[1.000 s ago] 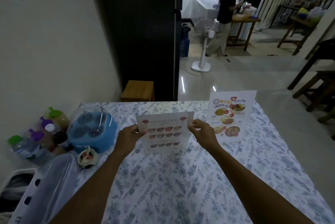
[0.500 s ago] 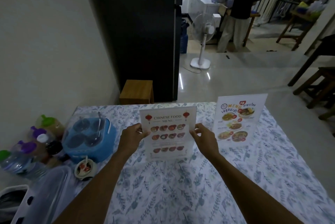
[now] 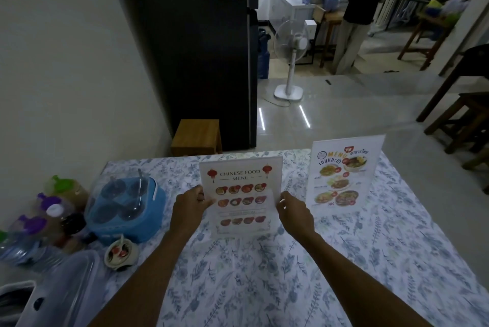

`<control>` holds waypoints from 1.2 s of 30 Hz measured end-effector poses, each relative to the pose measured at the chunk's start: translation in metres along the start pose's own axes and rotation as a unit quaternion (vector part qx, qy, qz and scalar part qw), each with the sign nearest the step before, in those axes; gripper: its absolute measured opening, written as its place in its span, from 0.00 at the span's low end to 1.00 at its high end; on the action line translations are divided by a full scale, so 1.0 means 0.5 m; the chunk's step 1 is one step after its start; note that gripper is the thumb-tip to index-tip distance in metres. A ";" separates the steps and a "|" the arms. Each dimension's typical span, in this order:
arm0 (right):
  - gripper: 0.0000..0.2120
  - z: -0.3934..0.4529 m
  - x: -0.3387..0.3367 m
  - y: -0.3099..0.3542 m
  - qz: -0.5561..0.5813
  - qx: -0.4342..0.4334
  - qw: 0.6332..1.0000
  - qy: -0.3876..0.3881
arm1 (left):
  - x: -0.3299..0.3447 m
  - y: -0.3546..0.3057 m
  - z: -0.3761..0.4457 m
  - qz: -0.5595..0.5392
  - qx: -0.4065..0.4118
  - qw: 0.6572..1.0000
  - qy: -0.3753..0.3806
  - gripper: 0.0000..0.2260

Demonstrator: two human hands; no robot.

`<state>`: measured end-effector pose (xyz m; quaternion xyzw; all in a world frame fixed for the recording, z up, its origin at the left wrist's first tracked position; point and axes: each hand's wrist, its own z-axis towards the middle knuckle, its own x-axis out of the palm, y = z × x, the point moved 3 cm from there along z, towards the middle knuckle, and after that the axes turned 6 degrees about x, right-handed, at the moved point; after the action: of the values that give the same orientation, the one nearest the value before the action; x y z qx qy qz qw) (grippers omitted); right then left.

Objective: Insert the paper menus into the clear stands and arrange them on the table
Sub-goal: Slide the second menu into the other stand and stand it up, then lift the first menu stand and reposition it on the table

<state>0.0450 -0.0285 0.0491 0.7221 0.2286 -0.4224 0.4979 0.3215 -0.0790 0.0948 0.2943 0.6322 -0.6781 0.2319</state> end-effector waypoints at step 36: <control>0.21 0.167 -0.284 -0.483 0.058 0.155 0.986 0.023 | 0.527 -0.291 0.037 0.070 -0.035 0.978 0.193 0.45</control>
<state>-0.2449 0.0047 0.0289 0.8123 0.1291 -0.4063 0.3980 0.0301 -0.0689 0.0178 0.4547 0.6662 -0.5683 0.1626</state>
